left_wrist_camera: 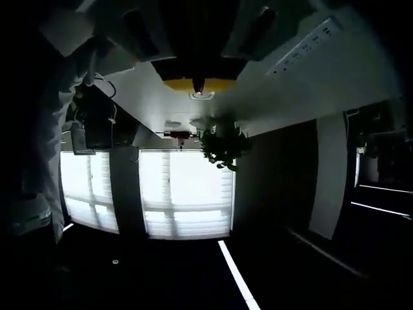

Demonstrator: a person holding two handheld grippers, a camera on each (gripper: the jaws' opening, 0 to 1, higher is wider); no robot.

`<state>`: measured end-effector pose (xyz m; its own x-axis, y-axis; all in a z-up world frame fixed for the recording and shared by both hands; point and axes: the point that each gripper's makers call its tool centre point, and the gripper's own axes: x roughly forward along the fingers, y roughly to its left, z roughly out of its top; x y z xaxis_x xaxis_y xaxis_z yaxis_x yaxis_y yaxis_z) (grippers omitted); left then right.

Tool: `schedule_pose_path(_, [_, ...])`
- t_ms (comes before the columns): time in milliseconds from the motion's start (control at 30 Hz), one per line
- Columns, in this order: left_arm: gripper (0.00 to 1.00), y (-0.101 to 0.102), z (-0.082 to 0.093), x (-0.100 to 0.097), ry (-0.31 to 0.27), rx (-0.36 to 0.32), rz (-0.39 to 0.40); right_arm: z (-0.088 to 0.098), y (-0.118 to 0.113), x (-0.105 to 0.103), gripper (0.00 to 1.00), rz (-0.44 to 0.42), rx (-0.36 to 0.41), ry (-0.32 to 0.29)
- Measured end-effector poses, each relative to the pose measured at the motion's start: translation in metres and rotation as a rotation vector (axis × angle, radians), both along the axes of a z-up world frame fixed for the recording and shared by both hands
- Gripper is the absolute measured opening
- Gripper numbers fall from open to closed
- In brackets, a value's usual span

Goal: Arrange the skincare products in the storage area until every visible bottle or jar stands upright without overlapping.

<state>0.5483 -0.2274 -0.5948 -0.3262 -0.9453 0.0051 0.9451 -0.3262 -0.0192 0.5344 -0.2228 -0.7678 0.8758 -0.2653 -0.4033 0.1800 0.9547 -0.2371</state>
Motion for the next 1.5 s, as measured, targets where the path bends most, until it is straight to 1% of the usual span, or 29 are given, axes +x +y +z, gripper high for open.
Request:
schedule_pose_path(33, [0.04, 0.000, 0.000, 0.001, 0.000, 0.000, 0.004, 0.002, 0.002, 0.001, 0.00, 0.004, 0.006, -0.007])
schedule_pose_path(67, [0.04, -0.001, 0.000, 0.004, 0.005, 0.001, 0.014, -0.004, 0.007, -0.002, 0.11, 0.016, 0.032, 0.027])
schedule_pose_path(100, [0.03, -0.001, 0.000, 0.006, 0.009, 0.001, 0.022, -0.003, 0.008, -0.001, 0.30, 0.011, 0.052, 0.014])
schedule_pose_path(133, [0.03, -0.001, 0.000, 0.008, 0.014, 0.001, 0.028, -0.006, 0.008, 0.001, 0.41, -0.031, 0.120, 0.001])
schedule_pose_path(167, [0.03, -0.001, 0.000, 0.009, 0.015, 0.001, 0.029, -0.003, 0.010, 0.004, 0.46, -0.023, 0.142, -0.021])
schedule_pose_path(200, [0.03, -0.002, 0.000, 0.009, 0.020, 0.001, 0.030, -0.002, 0.011, 0.008, 0.47, -0.015, 0.157, -0.034])
schedule_pose_path(233, [0.03, -0.002, 0.000, 0.008, 0.020, 0.001, 0.028, -0.001, 0.009, 0.009, 0.46, -0.006, 0.126, -0.014])
schedule_pose_path(267, [0.03, -0.002, 0.000, 0.008, 0.018, 0.001, 0.025, 0.000, 0.007, 0.014, 0.45, 0.018, 0.062, -0.002])
schedule_pose_path(300, [0.03, -0.002, 0.000, 0.008, 0.018, 0.002, 0.025, 0.003, 0.007, 0.017, 0.45, 0.032, 0.046, -0.004])
schedule_pose_path(400, [0.03, -0.002, 0.000, 0.008, 0.018, 0.002, 0.023, 0.011, 0.007, 0.027, 0.44, 0.046, 0.035, -0.021])
schedule_pose_path(433, [0.03, -0.002, 0.000, 0.009, 0.019, 0.001, 0.023, 0.016, 0.006, 0.031, 0.43, 0.042, 0.034, -0.039])
schedule_pose_path(500, [0.03, -0.003, 0.000, 0.009, 0.018, 0.000, 0.022, 0.022, 0.004, 0.035, 0.38, 0.047, 0.016, -0.056])
schedule_pose_path(533, [0.03, -0.003, 0.000, 0.009, 0.020, 0.000, 0.021, 0.024, 0.002, 0.036, 0.32, 0.045, -0.004, -0.060])
schedule_pose_path(567, [0.03, -0.002, 0.000, 0.009, 0.023, -0.002, 0.020, 0.024, 0.002, 0.036, 0.32, 0.044, -0.002, -0.053])
schedule_pose_path(633, [0.03, -0.003, 0.000, 0.009, 0.023, -0.003, 0.021, 0.025, 0.003, 0.034, 0.31, 0.035, -0.006, -0.067])
schedule_pose_path(733, [0.04, -0.002, 0.000, 0.006, 0.026, -0.003, 0.003, 0.024, 0.000, 0.032, 0.31, -0.019, -0.003, -0.080])
schedule_pose_path(767, [0.04, -0.002, 0.000, 0.003, 0.026, -0.003, -0.009, 0.024, 0.001, 0.032, 0.31, -0.024, -0.005, -0.082])
schedule_pose_path(967, [0.04, -0.002, 0.001, -0.001, 0.009, 0.003, -0.014, 0.023, -0.003, 0.023, 0.31, -0.076, -0.008, -0.062])
schedule_pose_path(1233, [0.04, -0.003, 0.000, -0.005, -0.014, -0.001, -0.021, 0.020, -0.002, 0.018, 0.32, -0.066, -0.006, -0.072])
schedule_pose_path(1333, [0.04, -0.003, 0.000, -0.004, -0.016, 0.001, -0.018, 0.018, -0.004, 0.019, 0.34, -0.070, 0.009, -0.077])
schedule_pose_path(1400, [0.04, -0.003, 0.000, -0.004, -0.018, 0.002, -0.017, 0.016, -0.003, 0.018, 0.35, -0.063, 0.005, -0.067])
schedule_pose_path(1500, [0.06, -0.003, 0.000, -0.004, -0.019, 0.005, -0.014, 0.017, 0.000, 0.016, 0.36, -0.051, 0.008, -0.070])
